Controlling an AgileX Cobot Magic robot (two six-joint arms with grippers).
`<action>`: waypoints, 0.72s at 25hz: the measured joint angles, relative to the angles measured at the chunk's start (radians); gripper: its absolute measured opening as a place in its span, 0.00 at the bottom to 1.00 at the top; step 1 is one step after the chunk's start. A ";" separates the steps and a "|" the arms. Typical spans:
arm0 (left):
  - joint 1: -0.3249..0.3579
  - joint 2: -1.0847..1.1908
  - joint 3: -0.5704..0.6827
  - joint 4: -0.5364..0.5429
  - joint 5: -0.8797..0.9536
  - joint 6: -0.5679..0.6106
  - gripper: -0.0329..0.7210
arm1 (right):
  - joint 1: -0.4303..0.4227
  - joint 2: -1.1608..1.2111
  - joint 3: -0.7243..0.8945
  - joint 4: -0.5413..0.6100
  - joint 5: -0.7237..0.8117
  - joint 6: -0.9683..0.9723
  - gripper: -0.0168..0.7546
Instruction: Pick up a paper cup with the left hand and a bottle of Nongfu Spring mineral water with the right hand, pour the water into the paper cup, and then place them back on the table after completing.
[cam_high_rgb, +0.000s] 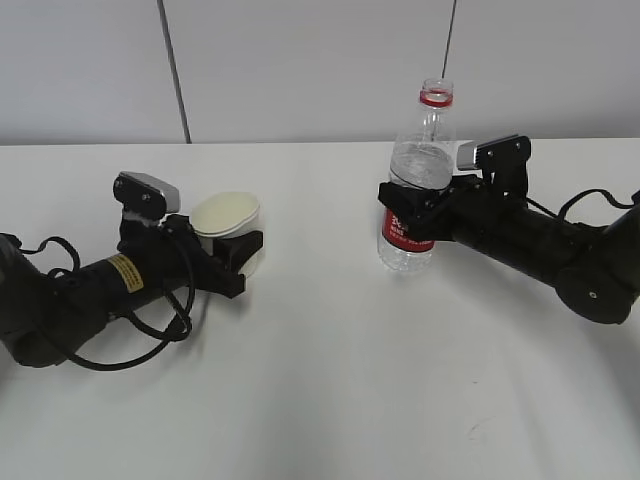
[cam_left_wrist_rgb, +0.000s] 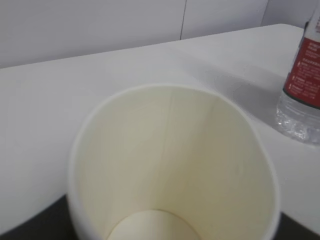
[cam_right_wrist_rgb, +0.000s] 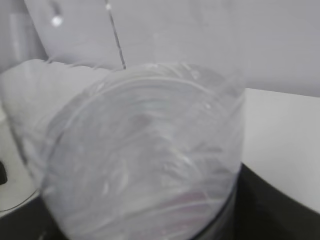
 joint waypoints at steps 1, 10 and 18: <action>0.000 0.000 0.000 0.008 -0.001 -0.003 0.58 | 0.000 0.000 0.000 0.000 0.000 0.000 0.63; -0.004 0.000 -0.001 0.109 -0.009 -0.040 0.58 | 0.000 -0.007 -0.002 -0.031 0.032 -0.084 0.60; -0.068 0.000 -0.009 0.143 -0.002 -0.048 0.58 | 0.002 -0.068 -0.006 -0.036 0.189 -0.181 0.59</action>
